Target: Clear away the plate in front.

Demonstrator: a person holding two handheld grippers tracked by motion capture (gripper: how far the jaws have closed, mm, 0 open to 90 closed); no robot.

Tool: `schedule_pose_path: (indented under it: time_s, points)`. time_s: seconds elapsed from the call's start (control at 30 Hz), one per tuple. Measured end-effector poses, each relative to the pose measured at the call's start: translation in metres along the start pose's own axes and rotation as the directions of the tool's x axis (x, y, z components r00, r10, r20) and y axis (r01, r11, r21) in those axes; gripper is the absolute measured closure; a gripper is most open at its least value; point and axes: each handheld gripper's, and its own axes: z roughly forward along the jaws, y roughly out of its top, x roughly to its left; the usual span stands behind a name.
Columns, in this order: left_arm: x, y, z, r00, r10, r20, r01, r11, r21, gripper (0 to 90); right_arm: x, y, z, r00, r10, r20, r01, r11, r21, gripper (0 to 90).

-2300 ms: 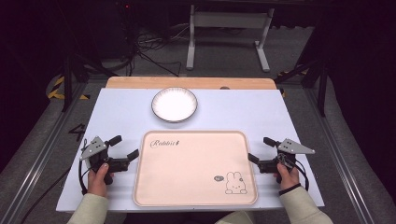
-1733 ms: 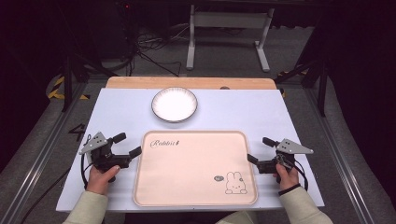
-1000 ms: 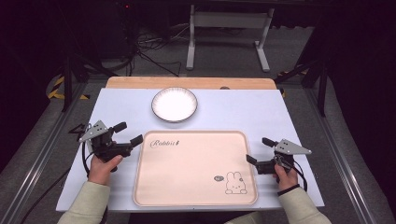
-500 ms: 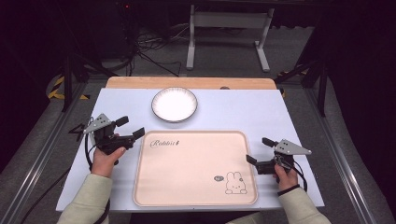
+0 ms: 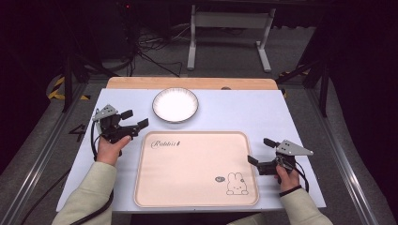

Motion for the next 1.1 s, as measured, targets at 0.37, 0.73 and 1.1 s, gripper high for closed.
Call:
schedule_pose_path:
  time_s: [0.37,0.73,1.1]
  points:
    - [0.010,0.016,0.018,0.9990,-0.044,-0.013,0.044,0.9985,0.031,14.6,0.000,0.000,0.000,1.0000,0.001,-0.001,-0.001,1.0000,0.001,1.8]
    - [0.016,0.026,0.036,0.9979,-0.057,-0.032,0.058,0.9972,0.046,15.2,0.000,0.000,0.000,1.0000,-0.001,-0.001,0.001,1.0000,0.001,1.7]
    - [0.019,0.027,0.057,0.9944,-0.085,-0.062,0.089,0.9936,0.070,16.2,0.000,0.000,-0.001,0.9999,0.007,0.010,-0.007,1.0000,-0.005,0.3]
